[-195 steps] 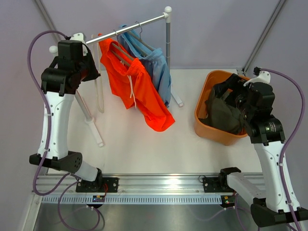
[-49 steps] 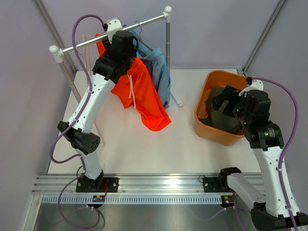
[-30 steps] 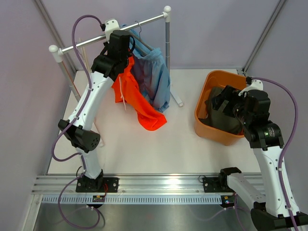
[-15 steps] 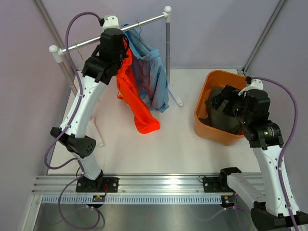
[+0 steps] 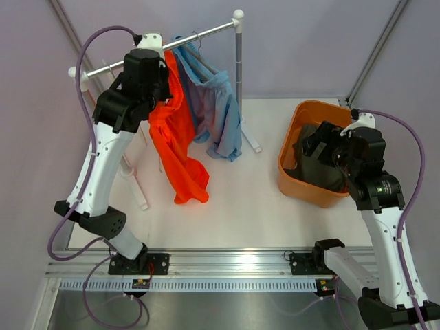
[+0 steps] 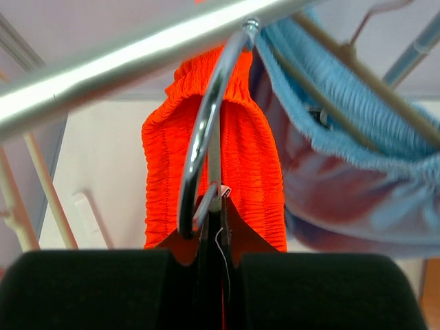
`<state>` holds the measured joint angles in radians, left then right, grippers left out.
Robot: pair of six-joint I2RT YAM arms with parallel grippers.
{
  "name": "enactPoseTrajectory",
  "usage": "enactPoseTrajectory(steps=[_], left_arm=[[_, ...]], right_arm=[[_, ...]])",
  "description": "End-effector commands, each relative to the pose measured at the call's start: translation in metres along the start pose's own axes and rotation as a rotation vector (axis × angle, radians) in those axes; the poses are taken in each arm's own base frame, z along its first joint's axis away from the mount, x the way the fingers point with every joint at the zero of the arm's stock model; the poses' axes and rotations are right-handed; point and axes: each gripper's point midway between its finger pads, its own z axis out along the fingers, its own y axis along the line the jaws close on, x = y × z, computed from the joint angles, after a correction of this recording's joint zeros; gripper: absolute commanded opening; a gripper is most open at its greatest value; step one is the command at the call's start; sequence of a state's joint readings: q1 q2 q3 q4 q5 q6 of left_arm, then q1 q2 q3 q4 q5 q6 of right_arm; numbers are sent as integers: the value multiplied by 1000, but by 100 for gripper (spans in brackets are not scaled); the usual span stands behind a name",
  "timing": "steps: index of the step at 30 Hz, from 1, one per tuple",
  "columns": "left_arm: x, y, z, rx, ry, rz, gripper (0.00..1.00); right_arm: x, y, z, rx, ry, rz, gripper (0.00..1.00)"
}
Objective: Remove the shorts from the hanger
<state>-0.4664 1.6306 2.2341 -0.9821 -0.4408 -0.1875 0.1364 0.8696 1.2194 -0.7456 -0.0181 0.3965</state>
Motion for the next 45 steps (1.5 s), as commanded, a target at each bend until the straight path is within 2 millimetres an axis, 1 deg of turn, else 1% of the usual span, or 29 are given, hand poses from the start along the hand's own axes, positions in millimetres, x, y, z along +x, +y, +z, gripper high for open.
enactPoseTrajectory(steps=[1, 3, 5, 6, 8, 10, 11, 12, 13, 14, 15, 16, 17, 18, 19, 20, 22, 23, 24, 25, 26, 27, 28, 30, 31, 35, 37, 42, 45], left_arm=[[-11, 3, -35, 71, -53, -18, 0], [1, 5, -39, 80, -24, -4, 0], [9, 1, -44, 109, -3, 2, 0], [18, 0, -49, 123, 13, 12, 0], [29, -10, -58, 156, 29, 32, 0], [44, -12, -69, 163, 47, 50, 0], [51, -20, -76, 191, 54, 66, 0], [57, -22, -80, 193, 62, 75, 0], [69, -21, -82, 186, 77, 89, 0], [75, -30, -88, 215, 84, 105, 0], [82, -33, -91, 227, 94, 113, 0], [95, -35, -94, 240, 114, 120, 0], [102, -43, -98, 267, 123, 128, 0], [108, -47, -102, 283, 129, 128, 0], [123, -51, -101, 297, 156, 132, 0], [126, -56, -110, 333, 152, 128, 0], [135, -64, -116, 369, 168, 117, 0], [146, -68, -121, 391, 185, 132, 0], [151, -70, -123, 396, 190, 137, 0], [156, -73, -125, 407, 198, 128, 0], [167, -80, -126, 436, 210, 136, 0], [171, -86, -131, 478, 217, 131, 0], [174, -89, -132, 490, 222, 125, 0], [179, -96, -137, 519, 230, 132, 0], [180, -98, -139, 523, 232, 131, 0], [184, -107, -146, 546, 238, 144, 0], [187, -110, -148, 558, 245, 150, 0], [187, -117, -156, 587, 241, 153, 0], [188, -117, -159, 593, 243, 159, 0]], right_arm=[[-17, 10, -4, -36, -52, -12, 94], [-16, 10, -3, -36, -46, -14, 94], [-15, 13, -4, -55, -36, -21, 94], [-15, 15, -5, -64, -34, -21, 94], [-14, 23, -8, -108, -22, -24, 93], [-13, 29, -13, -140, -11, -29, 92], [-13, 36, -16, -163, -10, -41, 92], [-13, 40, -18, -176, -7, -47, 91], [-10, 44, -16, -183, 6, -54, 91], [-5, 59, -19, -227, 26, -73, 91], [-1, 67, -19, -245, 43, -84, 91], [1, 72, -14, -229, 54, -96, 92], [14, 90, -16, -276, 89, -122, 92], [19, 97, -16, -288, 104, -129, 92], [21, 101, -9, -266, 106, -136, 91], [26, 107, -7, -273, 120, -134, 91], [38, 127, -6, -307, 139, -159, 91], [42, 132, -4, -308, 148, -162, 91], [51, 143, -7, -325, 159, -185, 91], [58, 153, -3, -333, 175, -197, 91], [66, 161, -1, -341, 188, -206, 91], [70, 167, 1, -335, 187, -217, 90], [87, 183, 2, -354, 221, -255, 90], [96, 193, 6, -321, 216, -283, 89], [108, 205, 7, -330, 234, -309, 89], [126, 227, 10, -351, 254, -312, 87], [133, 233, 15, -347, 261, -319, 86], [142, 239, 27, -319, 263, -336, 82], [140, 234, 33, -273, 240, -340, 67]])
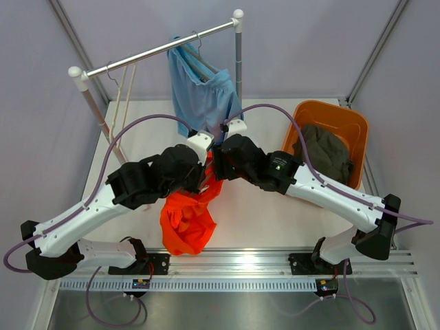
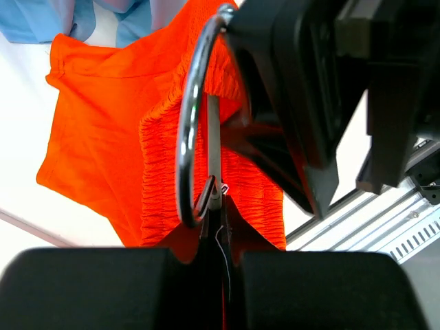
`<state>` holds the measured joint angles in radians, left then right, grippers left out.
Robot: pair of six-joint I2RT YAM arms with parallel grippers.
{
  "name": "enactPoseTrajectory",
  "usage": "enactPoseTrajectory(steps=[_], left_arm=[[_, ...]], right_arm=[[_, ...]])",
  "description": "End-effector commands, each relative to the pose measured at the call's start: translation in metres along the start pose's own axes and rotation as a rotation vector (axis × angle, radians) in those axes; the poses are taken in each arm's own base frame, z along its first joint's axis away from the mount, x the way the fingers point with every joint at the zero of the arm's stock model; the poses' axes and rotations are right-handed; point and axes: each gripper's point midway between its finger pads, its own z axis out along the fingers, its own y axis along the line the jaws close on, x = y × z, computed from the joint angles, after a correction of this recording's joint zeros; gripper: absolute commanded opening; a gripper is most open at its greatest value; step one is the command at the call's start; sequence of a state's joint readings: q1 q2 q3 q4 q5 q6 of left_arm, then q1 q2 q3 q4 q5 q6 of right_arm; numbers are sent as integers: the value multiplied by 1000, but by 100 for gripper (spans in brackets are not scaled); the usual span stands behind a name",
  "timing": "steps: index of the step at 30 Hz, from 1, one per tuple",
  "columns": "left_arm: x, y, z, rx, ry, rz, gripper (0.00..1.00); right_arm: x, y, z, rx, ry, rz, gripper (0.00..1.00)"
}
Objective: Remove the shorts from the hanger
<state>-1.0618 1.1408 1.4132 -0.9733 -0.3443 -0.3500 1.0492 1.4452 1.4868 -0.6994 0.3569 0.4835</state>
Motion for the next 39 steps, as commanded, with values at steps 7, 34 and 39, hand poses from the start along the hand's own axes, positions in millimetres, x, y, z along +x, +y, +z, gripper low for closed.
enactPoseTrajectory(steps=[7, 34, 39], left_arm=[[-14, -19, -21, 88, -98, -31, 0], [-25, -52, -77, 397, -348, 5, 0], [-14, -62, -74, 442, -291, 50, 0]], right_arm=[[-46, -22, -13, 163, -160, 22, 0], [-40, -84, 1, 194, -115, 119, 0], [-50, -121, -8, 382, -139, 73, 0]])
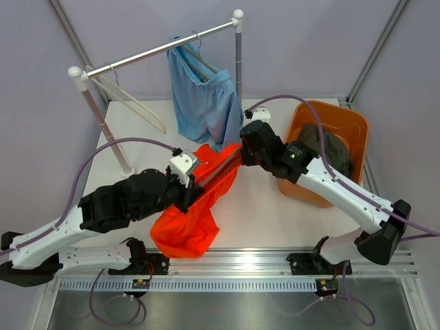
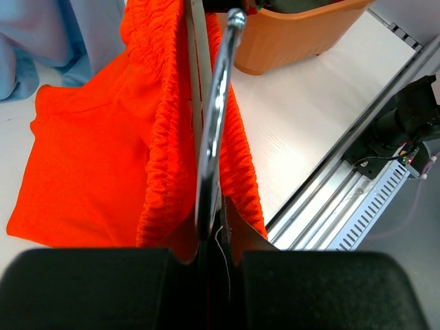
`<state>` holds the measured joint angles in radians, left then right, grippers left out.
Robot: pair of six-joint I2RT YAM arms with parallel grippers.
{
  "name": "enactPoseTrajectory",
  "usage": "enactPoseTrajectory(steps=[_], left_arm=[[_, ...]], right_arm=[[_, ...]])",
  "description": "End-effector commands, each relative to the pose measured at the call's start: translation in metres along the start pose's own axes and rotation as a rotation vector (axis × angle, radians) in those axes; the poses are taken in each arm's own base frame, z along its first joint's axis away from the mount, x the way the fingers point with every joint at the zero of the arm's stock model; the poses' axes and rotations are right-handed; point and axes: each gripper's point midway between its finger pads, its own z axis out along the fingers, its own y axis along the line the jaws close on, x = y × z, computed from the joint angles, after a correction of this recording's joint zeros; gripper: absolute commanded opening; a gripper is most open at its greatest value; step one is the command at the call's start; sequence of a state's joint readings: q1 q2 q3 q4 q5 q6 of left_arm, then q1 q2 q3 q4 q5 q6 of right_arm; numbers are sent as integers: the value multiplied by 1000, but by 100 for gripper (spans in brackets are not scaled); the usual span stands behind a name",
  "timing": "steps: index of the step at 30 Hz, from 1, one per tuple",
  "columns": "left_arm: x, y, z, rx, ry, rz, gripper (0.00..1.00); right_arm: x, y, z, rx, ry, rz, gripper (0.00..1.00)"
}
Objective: Remove the shorts from the hanger
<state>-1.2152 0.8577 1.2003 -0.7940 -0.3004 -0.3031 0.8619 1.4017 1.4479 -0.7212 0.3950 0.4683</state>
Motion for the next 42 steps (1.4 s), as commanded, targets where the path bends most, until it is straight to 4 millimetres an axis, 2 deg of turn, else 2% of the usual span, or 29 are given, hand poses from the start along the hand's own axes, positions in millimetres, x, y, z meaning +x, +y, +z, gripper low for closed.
enactPoseTrajectory(steps=[1, 3, 6, 8, 11, 12, 14, 15, 18, 20, 21, 23, 24, 25, 28, 31, 35, 38, 40, 42], left_arm=[[-31, -36, -15, 195, -103, -3, 0], [-30, -33, -16, 186, -114, -14, 0], [-41, -18, -21, 118, -183, -48, 0], [-56, -4, -26, 47, -261, -81, 0], [-78, 5, -28, -10, -366, -119, 0], [-90, 5, -29, -14, -410, -136, 0], [-103, 10, -23, -67, -444, -141, 0], [-114, 11, -22, -84, -477, -155, 0], [-142, 19, -20, -165, -572, -195, 0], [-155, 24, -21, -201, -633, -199, 0], [-168, 23, -21, -203, -683, -218, 0], [-176, 27, -18, -253, -707, -211, 0], [-188, 28, -22, -266, -741, -225, 0], [-189, 33, -15, -316, -737, -225, 0], [-202, 42, -10, -388, -767, -209, 0], [-217, 52, -14, -446, -819, -192, 0], [-226, 74, -8, -579, -826, -139, 0], [-234, 94, -14, -650, -857, -144, 0], [-239, 100, -18, -666, -873, -145, 0], [-243, 107, -23, -682, -880, -148, 0]], right_arm=[[-32, -42, -5, 198, -110, -10, 0], [-39, -43, -10, 180, -128, 4, 0], [-38, -33, -13, 118, -120, 28, 0], [-33, -25, -15, 77, -101, 36, 0], [-28, -13, -27, 51, -107, 31, 0], [-23, 0, -33, 26, -104, 18, 0], [-21, 10, -42, 9, -106, 3, 0], [-16, 22, -47, -18, -99, -10, 0], [-12, 38, -57, -60, -95, -26, 0], [-4, 57, -64, -101, -84, -55, 0], [-2, 61, -66, -103, -81, -69, 0], [2, 67, -73, -74, -83, -111, 0], [3, 67, -74, -59, -82, -122, 0], [2, 67, -77, -47, -89, -129, 0], [1, 80, -90, -99, -89, -156, 0], [-3, 87, -104, -127, -101, -170, 0], [-5, 97, -125, -179, -112, -200, 0], [-4, 107, -142, -244, -117, -229, 0], [-4, 106, -149, -250, -120, -241, 0], [-15, 101, -158, -248, -147, -220, 0]])
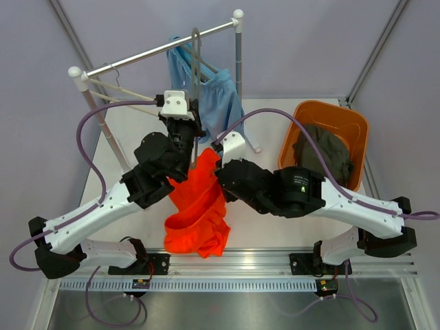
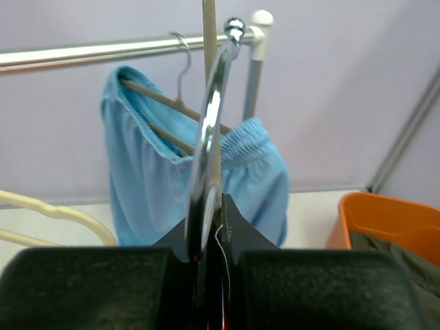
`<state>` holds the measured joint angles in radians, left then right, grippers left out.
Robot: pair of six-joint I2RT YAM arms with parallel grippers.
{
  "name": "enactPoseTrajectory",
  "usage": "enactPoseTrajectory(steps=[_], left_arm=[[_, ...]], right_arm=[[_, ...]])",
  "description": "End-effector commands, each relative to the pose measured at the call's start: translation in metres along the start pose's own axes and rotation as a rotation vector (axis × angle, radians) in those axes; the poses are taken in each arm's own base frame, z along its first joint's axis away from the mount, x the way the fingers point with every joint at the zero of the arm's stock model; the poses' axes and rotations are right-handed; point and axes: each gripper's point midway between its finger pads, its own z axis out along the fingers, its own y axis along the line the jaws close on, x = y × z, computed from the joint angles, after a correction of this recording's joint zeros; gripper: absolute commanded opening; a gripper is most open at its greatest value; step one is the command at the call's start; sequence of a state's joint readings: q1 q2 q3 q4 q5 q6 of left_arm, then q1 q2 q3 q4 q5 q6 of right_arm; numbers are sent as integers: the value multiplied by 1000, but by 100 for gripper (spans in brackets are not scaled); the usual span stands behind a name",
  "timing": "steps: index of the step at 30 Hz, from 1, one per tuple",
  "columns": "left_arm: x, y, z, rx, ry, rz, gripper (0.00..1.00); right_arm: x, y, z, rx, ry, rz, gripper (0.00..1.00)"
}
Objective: Remove the shorts from the hanger
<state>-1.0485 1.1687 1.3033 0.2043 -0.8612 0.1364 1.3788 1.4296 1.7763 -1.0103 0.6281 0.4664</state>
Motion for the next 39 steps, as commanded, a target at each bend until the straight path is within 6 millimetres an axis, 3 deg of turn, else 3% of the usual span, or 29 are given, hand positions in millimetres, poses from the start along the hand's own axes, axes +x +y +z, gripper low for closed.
enactPoseTrajectory(steps=[1, 7, 8, 10, 13, 14, 15, 16, 17, 20, 22, 24, 28, 33, 34, 39], left_arm=[[-55, 25, 5, -86, -122, -123, 0], [-57, 38, -13, -57, -43, -150, 0], [-56, 40, -17, -48, -34, -161, 0], [-42, 41, -26, -18, 11, -156, 0], [-30, 47, -40, 10, 60, -159, 0], [-23, 50, -44, 12, 74, -158, 0], [-16, 53, -47, 12, 95, -143, 0], [-12, 54, -49, 12, 103, -145, 0], [-4, 57, -54, 13, 120, -132, 0], [8, 56, -59, 30, 145, -136, 0], [18, 54, -61, 40, 170, -135, 0], [28, 52, -63, 48, 194, -128, 0], [45, 46, -66, 67, 226, -134, 0], [54, 45, -71, 82, 241, -145, 0], [55, 46, -73, 87, 243, -151, 0], [59, 49, -79, 95, 250, -152, 0]], right_arm=[[-37, -23, -32, 52, -119, 39, 0], [-108, -89, -84, 208, -321, 116, 0], [-128, -112, -97, 250, -379, 171, 0], [-148, -142, -115, 338, -449, 180, 0], [-199, -194, -173, 506, -675, 302, 0], [-205, -210, -195, 587, -696, 222, 0], [-212, -224, -214, 656, -739, 249, 0], [-236, -235, -249, 644, -907, 414, 0], [-234, -248, -266, 729, -904, 307, 0], [-250, -269, -320, 749, -1075, 400, 0], [-259, -276, -339, 768, -1147, 409, 0], [-265, -277, -345, 808, -1167, 379, 0], [-274, -276, -334, 884, -1139, 307, 0], [-281, -282, -297, 920, -1106, 262, 0], [-281, -283, -279, 909, -1072, 258, 0], [-293, -308, -243, 984, -1006, 216, 0]])
